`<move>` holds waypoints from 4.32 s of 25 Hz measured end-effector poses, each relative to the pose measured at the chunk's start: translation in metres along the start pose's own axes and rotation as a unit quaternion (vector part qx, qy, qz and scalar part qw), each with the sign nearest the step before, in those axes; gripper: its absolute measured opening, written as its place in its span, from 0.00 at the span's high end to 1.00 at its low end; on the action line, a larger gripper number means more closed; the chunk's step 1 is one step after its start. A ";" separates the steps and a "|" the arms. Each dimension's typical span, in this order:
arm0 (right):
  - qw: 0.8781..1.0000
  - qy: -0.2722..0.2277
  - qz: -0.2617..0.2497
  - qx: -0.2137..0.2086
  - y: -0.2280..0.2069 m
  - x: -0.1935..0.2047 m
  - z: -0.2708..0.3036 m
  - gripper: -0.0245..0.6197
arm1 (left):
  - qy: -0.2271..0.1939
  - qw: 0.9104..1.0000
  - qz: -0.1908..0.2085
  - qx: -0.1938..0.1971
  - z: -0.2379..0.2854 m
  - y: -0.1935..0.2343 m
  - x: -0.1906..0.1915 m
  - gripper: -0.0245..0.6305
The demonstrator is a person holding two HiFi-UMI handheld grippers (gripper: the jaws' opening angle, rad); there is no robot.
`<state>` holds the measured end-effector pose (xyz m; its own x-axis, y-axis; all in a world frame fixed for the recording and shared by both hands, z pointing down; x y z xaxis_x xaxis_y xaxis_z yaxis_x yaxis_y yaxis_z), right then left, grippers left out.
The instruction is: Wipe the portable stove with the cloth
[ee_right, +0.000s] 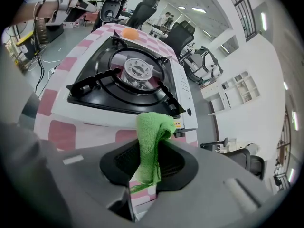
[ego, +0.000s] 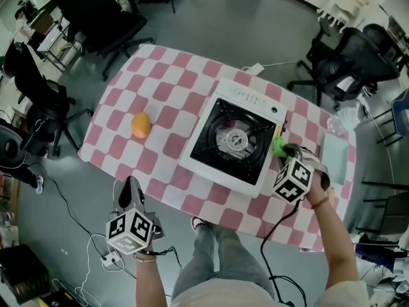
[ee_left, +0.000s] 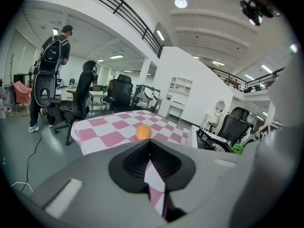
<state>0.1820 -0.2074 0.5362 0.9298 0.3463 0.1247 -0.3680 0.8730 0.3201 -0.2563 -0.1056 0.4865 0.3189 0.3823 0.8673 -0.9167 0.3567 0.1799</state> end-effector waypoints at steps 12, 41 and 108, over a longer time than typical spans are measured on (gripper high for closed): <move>1.000 0.009 -0.006 -0.006 0.017 -0.002 -0.006 0.82 | 0.001 1.000 -0.007 0.004 -0.006 0.009 0.001 0.96; 0.999 0.020 -0.006 -0.029 0.077 -0.005 -0.027 0.82 | -0.001 0.999 -0.015 0.029 -0.016 0.019 0.000 0.96; 0.997 0.031 -0.035 -0.064 0.147 -0.085 -0.054 0.82 | -0.033 0.996 -0.088 0.010 -0.030 0.094 -0.023 0.96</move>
<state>0.0491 -0.0901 0.5222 0.9530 0.2994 0.0460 -0.3023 0.9314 0.2025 -0.3422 -0.0550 0.4693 0.4593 0.2591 0.8496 -0.8529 0.3959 0.3403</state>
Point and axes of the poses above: the fingertips, and each gripper's own axes: z forward along the fingers, y to its left, x out of its underside, the point moved 3 cm from there along -z, backward along the fingers, and after that the axes turned 10 degrees about -x, right-handed, at the moved point
